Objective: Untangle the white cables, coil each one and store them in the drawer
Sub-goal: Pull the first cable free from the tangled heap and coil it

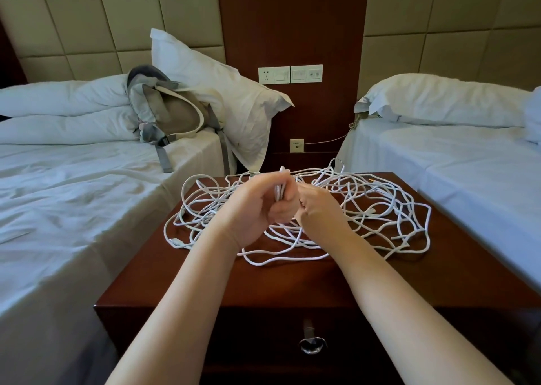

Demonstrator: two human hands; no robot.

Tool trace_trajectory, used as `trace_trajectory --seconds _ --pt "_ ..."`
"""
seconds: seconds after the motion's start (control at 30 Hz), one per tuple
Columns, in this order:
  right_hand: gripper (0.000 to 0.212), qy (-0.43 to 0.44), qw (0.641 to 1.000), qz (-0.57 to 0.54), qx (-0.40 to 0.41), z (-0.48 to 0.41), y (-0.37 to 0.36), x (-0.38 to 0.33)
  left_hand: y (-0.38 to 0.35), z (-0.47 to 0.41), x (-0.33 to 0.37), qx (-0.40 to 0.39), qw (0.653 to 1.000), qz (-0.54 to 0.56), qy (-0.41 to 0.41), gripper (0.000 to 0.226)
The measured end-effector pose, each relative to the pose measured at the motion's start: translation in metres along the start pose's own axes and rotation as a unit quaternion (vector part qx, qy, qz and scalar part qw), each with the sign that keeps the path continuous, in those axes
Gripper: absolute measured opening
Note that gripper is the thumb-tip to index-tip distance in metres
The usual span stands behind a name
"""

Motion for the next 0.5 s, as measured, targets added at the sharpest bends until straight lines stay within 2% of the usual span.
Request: trace_trajectory --seconds 0.07,0.17,0.3,0.43,0.5 --pt "0.025 -0.012 0.998 0.051 -0.047 -0.002 -0.008 0.0 0.002 -0.002 0.003 0.025 0.998 0.046 -0.043 0.03" --pt "0.018 0.007 0.995 0.075 -0.069 -0.001 -0.012 -0.002 0.013 -0.002 0.008 0.087 0.987 0.067 -0.115 0.02" --pt "0.019 -0.011 0.991 0.086 -0.101 -0.002 -0.016 0.001 0.036 0.004 0.017 0.209 0.953 0.068 -0.21 0.012" --pt "0.028 -0.037 0.99 0.118 -0.072 0.0 -0.013 0.004 0.044 0.015 0.017 0.35 0.904 -0.036 -0.242 0.015" --pt "0.032 -0.04 0.988 0.143 -0.045 0.0 -0.009 0.003 0.044 0.02 0.02 0.392 0.884 -0.083 -0.241 0.015"
Point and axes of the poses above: each hand's wrist, its own z-axis away from the middle knuckle, its own y-axis out of the back of the hand, x = y × z, the point moved 6 cm from there along -z, towards the middle knuckle, and after that the axes turned 12 degrees about -x, right-handed, at the moved point
